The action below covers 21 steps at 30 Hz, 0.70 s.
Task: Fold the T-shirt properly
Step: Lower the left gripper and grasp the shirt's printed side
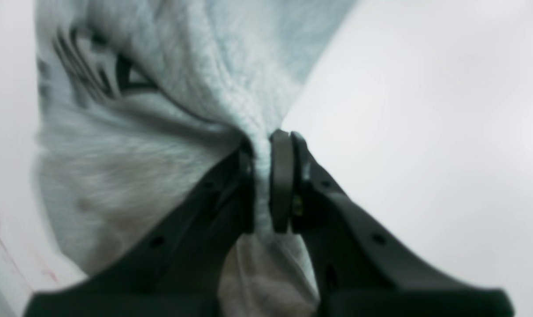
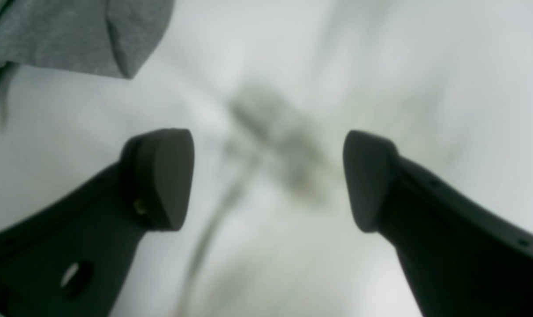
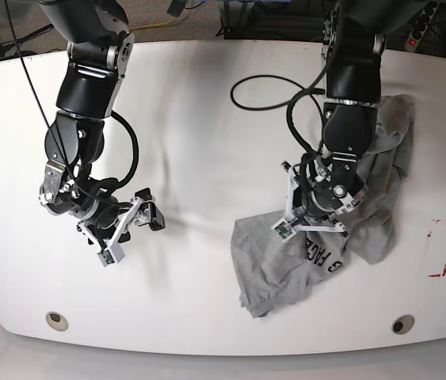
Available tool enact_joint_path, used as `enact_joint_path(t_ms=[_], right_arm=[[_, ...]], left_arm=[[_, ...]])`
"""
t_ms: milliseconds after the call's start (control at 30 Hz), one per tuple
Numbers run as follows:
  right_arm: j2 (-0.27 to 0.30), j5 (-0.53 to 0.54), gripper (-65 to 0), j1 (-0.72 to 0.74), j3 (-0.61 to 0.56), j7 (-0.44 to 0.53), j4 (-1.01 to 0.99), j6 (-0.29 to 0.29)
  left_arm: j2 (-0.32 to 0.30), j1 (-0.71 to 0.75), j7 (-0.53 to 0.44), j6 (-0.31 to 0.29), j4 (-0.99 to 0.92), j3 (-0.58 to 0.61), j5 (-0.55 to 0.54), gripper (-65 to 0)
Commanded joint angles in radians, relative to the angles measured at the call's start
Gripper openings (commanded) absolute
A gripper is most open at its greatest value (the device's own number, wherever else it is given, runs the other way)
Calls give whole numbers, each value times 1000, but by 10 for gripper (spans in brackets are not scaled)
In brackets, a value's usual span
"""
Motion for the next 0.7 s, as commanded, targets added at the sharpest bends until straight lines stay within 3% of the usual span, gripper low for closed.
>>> enact_joint_path(t_ms=[0, 267, 667], right_arm=[[20, 17, -141, 2, 3, 19, 54, 2], [26, 17, -141, -62, 16, 19, 147, 2], [66, 19, -141, -96, 194, -81, 169, 2]], left_arm=[[6, 20, 30, -1, 85, 56, -4, -637], [6, 144, 38, -1, 241, 300, -4, -637], [3, 218, 39, -1, 298, 601, -6, -633]])
